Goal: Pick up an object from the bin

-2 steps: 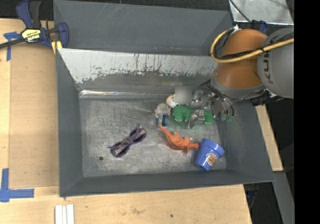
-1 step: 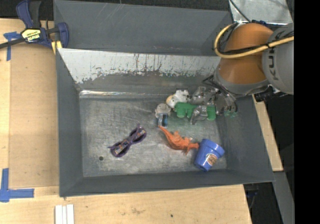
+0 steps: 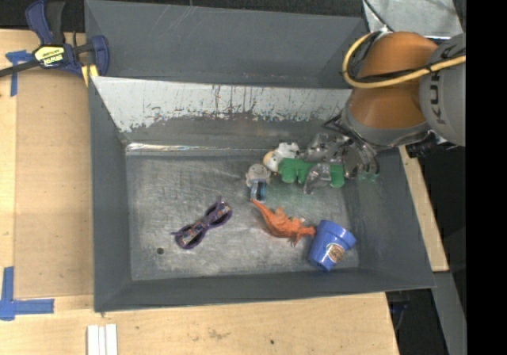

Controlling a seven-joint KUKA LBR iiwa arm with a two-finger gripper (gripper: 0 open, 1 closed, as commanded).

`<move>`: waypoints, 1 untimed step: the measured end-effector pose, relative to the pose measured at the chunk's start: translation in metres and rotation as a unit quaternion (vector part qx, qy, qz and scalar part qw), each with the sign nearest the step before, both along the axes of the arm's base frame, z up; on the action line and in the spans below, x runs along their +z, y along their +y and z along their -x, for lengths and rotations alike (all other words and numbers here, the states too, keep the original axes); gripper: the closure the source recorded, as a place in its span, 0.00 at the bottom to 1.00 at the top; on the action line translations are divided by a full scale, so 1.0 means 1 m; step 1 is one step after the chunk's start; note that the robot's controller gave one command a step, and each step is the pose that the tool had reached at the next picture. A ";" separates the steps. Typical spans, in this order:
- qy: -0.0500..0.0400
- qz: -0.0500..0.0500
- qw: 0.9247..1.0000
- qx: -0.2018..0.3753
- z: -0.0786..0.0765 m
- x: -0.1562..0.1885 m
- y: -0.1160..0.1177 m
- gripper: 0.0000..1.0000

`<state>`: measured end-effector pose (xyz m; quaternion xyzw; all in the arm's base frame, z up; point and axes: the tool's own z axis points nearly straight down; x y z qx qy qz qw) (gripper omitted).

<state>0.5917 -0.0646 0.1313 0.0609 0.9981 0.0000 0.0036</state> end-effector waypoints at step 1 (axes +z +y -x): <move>0.003 0.000 1.000 0.000 0.001 0.009 0.000 1.00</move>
Offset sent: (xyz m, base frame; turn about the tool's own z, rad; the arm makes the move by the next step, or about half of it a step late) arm 0.0000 0.0000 0.0227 0.0000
